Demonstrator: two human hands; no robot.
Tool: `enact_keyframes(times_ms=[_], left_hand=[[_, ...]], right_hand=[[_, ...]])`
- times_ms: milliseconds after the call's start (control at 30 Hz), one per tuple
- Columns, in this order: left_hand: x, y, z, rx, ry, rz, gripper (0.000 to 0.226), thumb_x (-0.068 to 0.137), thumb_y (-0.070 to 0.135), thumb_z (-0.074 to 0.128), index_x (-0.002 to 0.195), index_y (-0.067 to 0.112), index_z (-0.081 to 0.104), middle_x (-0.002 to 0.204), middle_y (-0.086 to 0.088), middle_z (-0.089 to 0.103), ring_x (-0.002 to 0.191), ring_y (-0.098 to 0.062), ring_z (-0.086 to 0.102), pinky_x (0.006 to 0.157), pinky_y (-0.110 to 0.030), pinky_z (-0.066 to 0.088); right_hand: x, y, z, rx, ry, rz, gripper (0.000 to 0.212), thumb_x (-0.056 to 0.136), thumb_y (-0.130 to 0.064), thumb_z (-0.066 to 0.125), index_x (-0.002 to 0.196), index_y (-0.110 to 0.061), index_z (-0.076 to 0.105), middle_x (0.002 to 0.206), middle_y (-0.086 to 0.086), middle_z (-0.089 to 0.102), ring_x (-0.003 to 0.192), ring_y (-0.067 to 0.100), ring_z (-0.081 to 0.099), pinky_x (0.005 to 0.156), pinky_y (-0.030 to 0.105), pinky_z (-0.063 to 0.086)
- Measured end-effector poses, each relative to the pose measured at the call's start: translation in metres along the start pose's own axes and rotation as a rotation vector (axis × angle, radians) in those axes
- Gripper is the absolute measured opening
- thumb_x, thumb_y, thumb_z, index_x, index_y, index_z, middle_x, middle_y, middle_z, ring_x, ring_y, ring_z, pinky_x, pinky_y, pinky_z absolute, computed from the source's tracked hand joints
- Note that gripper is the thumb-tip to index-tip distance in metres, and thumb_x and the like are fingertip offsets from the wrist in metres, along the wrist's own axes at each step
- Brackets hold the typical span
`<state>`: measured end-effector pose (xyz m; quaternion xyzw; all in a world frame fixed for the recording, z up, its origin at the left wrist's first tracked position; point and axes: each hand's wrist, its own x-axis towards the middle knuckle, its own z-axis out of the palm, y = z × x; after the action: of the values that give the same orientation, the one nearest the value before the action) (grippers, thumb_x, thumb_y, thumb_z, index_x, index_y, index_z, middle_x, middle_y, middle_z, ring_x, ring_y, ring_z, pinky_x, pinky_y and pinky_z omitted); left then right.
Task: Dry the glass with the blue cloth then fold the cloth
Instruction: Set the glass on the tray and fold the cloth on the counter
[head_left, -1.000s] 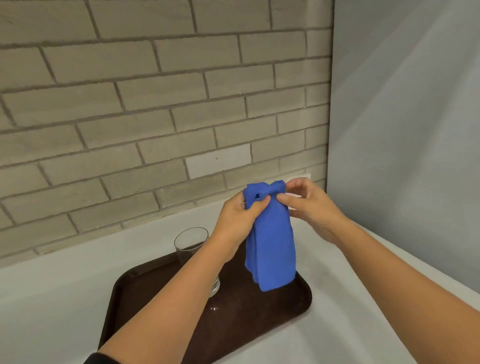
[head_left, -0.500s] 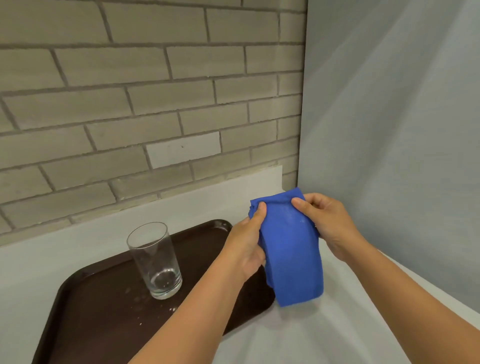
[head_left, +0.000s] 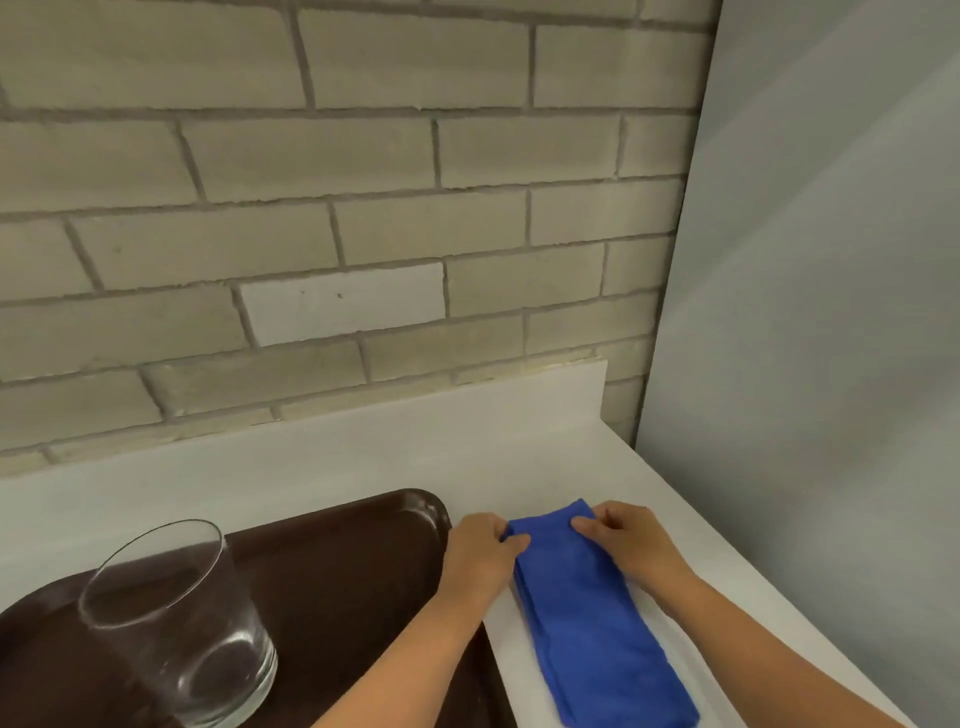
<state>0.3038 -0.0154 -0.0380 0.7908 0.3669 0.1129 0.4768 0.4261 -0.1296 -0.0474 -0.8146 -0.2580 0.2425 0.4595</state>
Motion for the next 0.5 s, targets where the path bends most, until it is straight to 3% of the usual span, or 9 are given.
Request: enact_keyframes(times_ms=[100, 167, 267, 400, 500], left_hand=[[0.031, -0.001, -0.002, 0.186, 0.01, 0.026, 0.031, 0.084, 0.02, 0.058, 0.056, 0.009, 0.051, 0.052, 0.005, 0.036, 0.05, -0.007, 0.037, 0.042, -0.014, 0.029], [0.043, 0.001, -0.002, 0.271, 0.012, 0.045, 0.023, 0.083, 0.022, 0.058, 0.081, 0.0, 0.063, 0.059, 0.002, 0.049, 0.063, -0.013, 0.049, 0.059, -0.025, 0.04], [0.053, 0.004, -0.004, 0.467, 0.07, 0.021, 0.022, 0.083, 0.032, 0.054, 0.088, 0.014, 0.064, 0.089, -0.001, 0.067, 0.091, -0.021, 0.06, 0.084, -0.034, 0.039], [0.063, 0.0, -0.006, 0.584, 0.085, -0.023, 0.025, 0.084, 0.034, 0.05, 0.061, 0.022, 0.051, 0.079, 0.001, 0.061, 0.09, -0.022, 0.061, 0.081, -0.034, 0.031], [0.068, -0.003, -0.006, 0.6, 0.107, -0.015, 0.019, 0.085, 0.033, 0.049, 0.072, 0.021, 0.056, 0.081, 0.001, 0.062, 0.091, -0.022, 0.061, 0.078, -0.032, 0.029]], right_hand=[[0.03, 0.005, 0.004, -0.094, -0.008, -0.026, 0.032, 0.082, -0.028, 0.059, 0.057, -0.012, 0.046, 0.058, 0.003, 0.049, 0.055, 0.014, 0.043, 0.055, 0.026, 0.033], [0.044, 0.008, 0.004, -0.161, -0.012, -0.045, 0.038, 0.081, -0.029, 0.061, 0.049, -0.016, 0.043, 0.051, -0.004, 0.047, 0.051, 0.011, 0.043, 0.053, 0.026, 0.032], [0.058, 0.011, 0.004, -0.209, -0.012, -0.057, 0.04, 0.079, -0.032, 0.061, 0.046, -0.021, 0.041, 0.048, -0.008, 0.045, 0.05, 0.009, 0.043, 0.055, 0.028, 0.033], [0.07, 0.008, 0.007, -0.242, -0.042, -0.069, 0.027, 0.078, -0.036, 0.061, 0.055, -0.022, 0.054, 0.058, -0.008, 0.056, 0.058, 0.01, 0.052, 0.063, 0.031, 0.042], [0.073, 0.005, 0.011, -0.236, -0.051, -0.087, 0.008, 0.078, -0.038, 0.061, 0.078, -0.03, 0.06, 0.079, -0.009, 0.064, 0.08, 0.013, 0.06, 0.078, 0.035, 0.049]])
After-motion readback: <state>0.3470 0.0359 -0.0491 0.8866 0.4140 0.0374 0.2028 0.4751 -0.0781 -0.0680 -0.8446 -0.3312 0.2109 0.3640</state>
